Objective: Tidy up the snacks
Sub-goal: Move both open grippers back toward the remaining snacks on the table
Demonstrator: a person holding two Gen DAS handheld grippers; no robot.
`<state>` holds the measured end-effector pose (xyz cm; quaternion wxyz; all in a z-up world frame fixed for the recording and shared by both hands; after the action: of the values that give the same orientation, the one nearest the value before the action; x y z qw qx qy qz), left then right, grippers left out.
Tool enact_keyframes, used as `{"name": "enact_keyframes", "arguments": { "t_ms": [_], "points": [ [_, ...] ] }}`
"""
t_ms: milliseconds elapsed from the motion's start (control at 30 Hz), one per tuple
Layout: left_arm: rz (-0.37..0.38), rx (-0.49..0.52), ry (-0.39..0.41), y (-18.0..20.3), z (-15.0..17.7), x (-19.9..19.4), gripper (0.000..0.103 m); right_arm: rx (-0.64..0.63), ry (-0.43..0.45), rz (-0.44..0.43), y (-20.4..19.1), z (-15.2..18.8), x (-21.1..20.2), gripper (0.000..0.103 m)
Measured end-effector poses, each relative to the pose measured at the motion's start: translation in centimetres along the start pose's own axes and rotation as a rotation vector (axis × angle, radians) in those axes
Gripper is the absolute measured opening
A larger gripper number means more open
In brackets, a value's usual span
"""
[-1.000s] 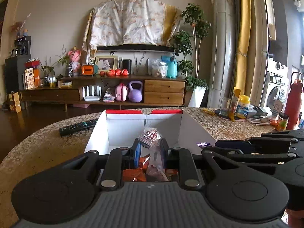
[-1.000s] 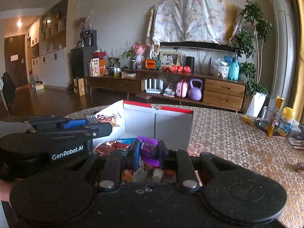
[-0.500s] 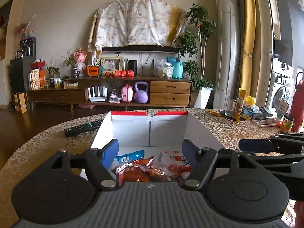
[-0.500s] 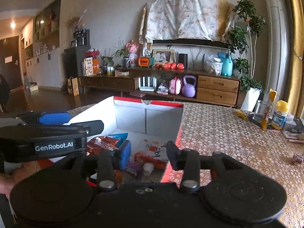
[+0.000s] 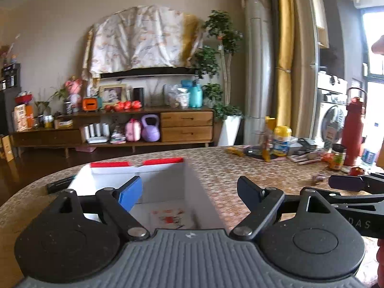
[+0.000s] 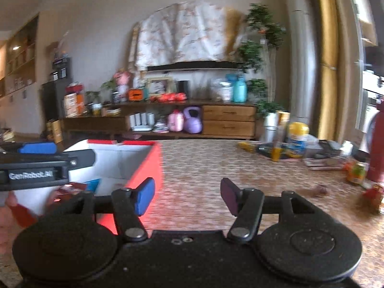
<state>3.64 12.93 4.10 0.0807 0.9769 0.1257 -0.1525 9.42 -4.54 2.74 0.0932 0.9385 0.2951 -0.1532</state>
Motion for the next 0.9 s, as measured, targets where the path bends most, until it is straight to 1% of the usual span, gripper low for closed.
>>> {"name": "enact_keyframes", "arguments": {
  "t_ms": [233, 300, 367, 433, 500, 700, 900],
  "points": [
    [0.093, 0.036, -0.012, 5.2, -0.2, 1.7, 0.087, 0.059, -0.010, 0.142, 5.6, 2.0, -1.2, 0.065],
    [0.117, 0.044, -0.023, 6.6, 0.0, 2.3, 0.087, 0.073, -0.015, 0.182, 7.3, 2.6, -1.5, 0.069],
    [0.140, 0.057, -0.036, 8.2, 0.1, 3.0, 0.087, 0.081, -0.020, 0.219, 8.8, 3.3, -1.9, 0.070],
    [0.171, 0.072, -0.047, 9.8, 0.3, 3.7, 0.091, 0.090, -0.025, 0.254, 10.3, 3.8, -2.1, 0.074],
    [0.193, 0.087, -0.055, 11.4, 0.6, 4.5, 0.093, 0.095, -0.031, 0.285, 11.8, 4.3, -2.2, 0.074],
    [0.259, 0.105, -0.093, 16.0, 1.3, 7.5, 0.093, 0.103, -0.055, 0.367, 16.0, 5.8, -2.3, 0.078],
    [0.284, 0.096, -0.137, 19.8, 2.3, 11.2, 0.093, 0.104, -0.077, 0.423, 19.4, 7.2, -1.9, 0.081]
  ]
}}
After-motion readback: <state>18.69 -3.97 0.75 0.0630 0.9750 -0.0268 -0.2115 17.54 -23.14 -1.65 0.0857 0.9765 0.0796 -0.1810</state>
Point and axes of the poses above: each gripper's, at about its wrist camera, not at the fingertips, and x roughly the way its jaws point, y to its right, z to its underside, the point moved 1 cm from there along x, roughly the way its jaws point, and after that the axes turned 8 degrees about -x, right-handed, at the moved point
